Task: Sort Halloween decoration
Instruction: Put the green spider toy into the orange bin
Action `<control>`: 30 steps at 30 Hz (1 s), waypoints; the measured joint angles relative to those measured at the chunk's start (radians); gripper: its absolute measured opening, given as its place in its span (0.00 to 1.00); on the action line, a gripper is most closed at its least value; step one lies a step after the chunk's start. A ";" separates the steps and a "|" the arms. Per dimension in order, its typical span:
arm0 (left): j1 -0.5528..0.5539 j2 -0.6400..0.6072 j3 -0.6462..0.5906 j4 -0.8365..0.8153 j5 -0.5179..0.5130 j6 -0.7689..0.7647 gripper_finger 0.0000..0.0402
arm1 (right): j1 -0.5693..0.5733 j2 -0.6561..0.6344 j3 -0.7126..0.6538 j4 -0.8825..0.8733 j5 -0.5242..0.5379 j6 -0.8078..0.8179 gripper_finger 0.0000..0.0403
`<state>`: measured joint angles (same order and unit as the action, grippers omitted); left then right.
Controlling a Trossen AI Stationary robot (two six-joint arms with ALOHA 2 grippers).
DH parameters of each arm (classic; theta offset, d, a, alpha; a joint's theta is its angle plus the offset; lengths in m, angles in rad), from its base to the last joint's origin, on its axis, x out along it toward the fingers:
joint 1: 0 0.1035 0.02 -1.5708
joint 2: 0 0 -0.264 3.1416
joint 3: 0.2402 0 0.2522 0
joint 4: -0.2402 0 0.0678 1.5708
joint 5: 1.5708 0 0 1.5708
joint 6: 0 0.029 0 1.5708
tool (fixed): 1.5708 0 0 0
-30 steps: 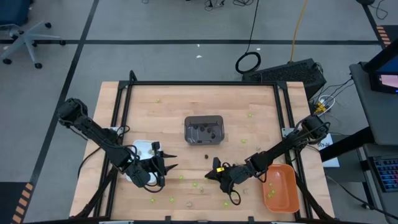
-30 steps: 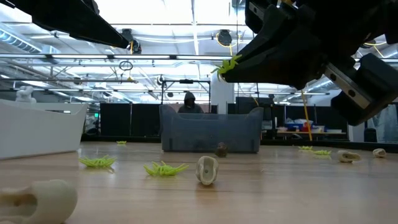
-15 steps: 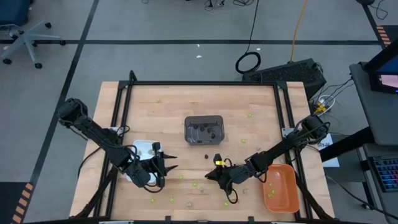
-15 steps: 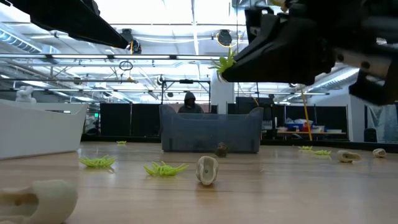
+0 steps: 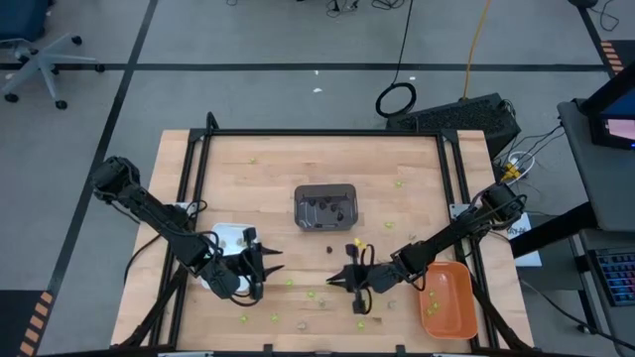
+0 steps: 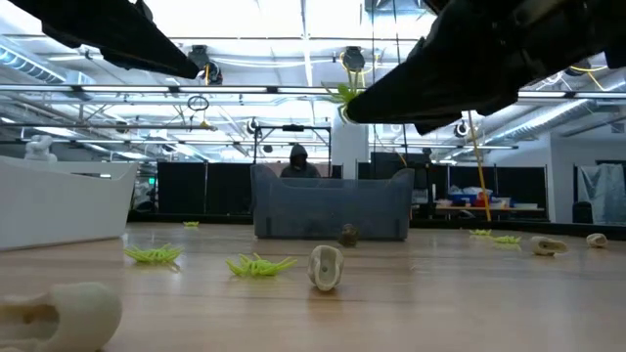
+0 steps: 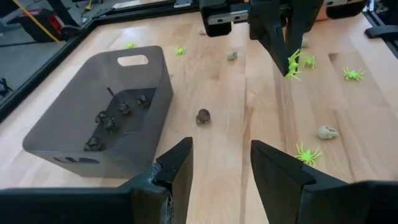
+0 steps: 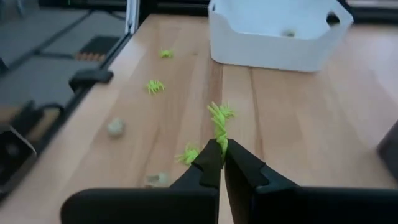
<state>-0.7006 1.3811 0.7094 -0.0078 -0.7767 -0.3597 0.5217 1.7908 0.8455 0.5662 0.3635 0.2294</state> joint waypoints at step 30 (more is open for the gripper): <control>-0.031 0.001 0.000 0.001 0.090 -0.071 0.40 | 0.220 -0.087 0.684 -1.587 -0.123 0.677 0.00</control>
<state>-0.7315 1.3819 0.7090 -0.0071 -0.6869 -0.4309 0.7420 1.7042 1.5294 -1.0204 0.2408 0.9061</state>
